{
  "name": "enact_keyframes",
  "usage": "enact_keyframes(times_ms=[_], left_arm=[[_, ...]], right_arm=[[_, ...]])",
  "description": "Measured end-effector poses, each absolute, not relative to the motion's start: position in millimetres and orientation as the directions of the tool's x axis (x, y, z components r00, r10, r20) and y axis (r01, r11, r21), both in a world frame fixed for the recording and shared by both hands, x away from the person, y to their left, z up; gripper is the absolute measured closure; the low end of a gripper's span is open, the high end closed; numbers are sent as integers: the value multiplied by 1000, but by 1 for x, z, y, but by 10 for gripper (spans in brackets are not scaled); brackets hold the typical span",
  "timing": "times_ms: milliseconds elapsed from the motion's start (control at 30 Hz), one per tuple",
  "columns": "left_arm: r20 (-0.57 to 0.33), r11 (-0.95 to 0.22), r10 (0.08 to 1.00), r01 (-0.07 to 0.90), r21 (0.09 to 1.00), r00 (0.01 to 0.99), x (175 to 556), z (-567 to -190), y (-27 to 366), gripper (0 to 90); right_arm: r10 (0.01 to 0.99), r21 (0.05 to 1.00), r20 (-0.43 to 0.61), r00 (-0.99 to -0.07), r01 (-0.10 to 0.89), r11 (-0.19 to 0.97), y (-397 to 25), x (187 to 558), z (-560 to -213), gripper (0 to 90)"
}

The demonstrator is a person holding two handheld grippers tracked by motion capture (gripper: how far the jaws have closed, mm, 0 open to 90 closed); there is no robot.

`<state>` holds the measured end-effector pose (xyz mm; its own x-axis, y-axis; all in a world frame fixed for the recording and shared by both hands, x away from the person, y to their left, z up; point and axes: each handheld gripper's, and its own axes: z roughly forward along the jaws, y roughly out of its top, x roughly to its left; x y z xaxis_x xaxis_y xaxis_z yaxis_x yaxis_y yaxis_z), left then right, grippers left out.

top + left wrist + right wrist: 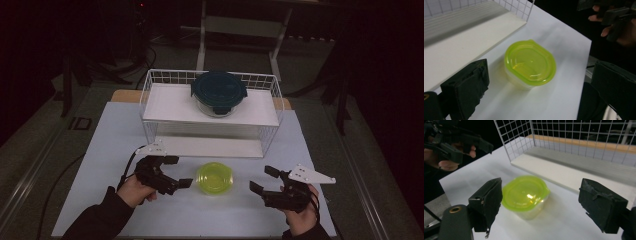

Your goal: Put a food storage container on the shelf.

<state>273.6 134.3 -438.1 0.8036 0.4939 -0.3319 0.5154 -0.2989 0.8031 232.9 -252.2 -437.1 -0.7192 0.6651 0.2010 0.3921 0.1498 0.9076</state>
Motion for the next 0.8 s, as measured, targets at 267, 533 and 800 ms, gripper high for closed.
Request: enact_keyframes(times_ms=[267,533,800], left_arm=[[-383,-266,508,564,782,771,279,-438,125,14],[-452,-235,531,636,735,717,290,-451,119,40],[-556,-182,568,752,634,607,303,-473,118,127]], right_arm=[[650,869,270,-710,470,152,-235,250,-440,145],[647,818,334,-686,551,162,-213,269,-451,137],[652,697,468,-597,703,144,-207,289,-469,214]])
